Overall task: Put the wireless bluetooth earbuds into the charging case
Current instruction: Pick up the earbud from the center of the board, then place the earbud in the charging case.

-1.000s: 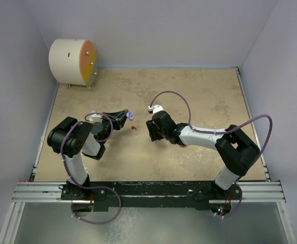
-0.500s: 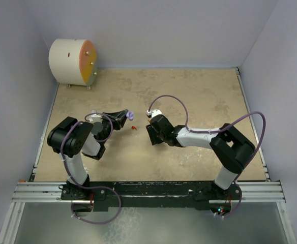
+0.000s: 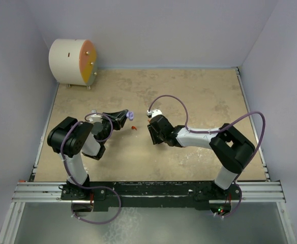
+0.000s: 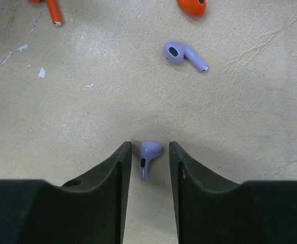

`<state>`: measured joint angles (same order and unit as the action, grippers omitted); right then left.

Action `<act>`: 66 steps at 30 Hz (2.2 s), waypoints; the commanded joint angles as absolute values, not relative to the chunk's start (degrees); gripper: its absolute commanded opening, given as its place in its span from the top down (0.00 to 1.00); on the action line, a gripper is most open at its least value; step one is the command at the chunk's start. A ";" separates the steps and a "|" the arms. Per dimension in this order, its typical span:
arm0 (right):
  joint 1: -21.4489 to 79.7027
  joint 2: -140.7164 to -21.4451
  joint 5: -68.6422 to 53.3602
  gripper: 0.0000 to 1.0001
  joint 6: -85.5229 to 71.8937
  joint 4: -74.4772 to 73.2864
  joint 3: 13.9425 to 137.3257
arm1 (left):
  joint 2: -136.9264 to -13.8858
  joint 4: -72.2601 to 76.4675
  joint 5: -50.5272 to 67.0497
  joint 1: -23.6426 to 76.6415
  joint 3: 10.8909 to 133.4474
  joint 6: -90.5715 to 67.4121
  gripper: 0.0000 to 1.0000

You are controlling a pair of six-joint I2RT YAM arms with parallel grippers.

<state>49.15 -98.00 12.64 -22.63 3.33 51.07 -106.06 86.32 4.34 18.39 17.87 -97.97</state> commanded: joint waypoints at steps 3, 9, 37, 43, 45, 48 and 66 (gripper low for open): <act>49.83 -99.30 13.70 0.65 -23.91 1.68 50.97 | -105.97 98.54 4.62 18.05 17.49 -98.20 1.00; 49.92 -99.58 13.86 0.74 -23.91 1.20 51.28 | -105.99 98.61 4.74 18.06 17.42 -98.31 1.00; 47.52 -87.48 10.33 0.99 -15.99 21.61 54.22 | -104.44 98.57 6.77 18.07 17.54 -99.91 1.00; 47.09 -86.04 9.34 1.00 -13.92 27.62 52.60 | -104.47 98.59 7.63 18.03 18.08 -100.86 1.00; 46.81 -84.82 8.75 1.00 -12.96 32.32 50.13 | -104.58 98.56 7.93 18.04 18.37 -101.62 1.00; 45.92 -83.63 7.14 1.00 -11.83 38.72 47.47 | -104.44 98.56 8.51 18.03 18.75 -102.25 1.00; 43.62 -86.97 2.29 1.00 -14.55 57.29 44.61 | -103.89 98.61 7.07 19.04 19.38 -103.02 1.00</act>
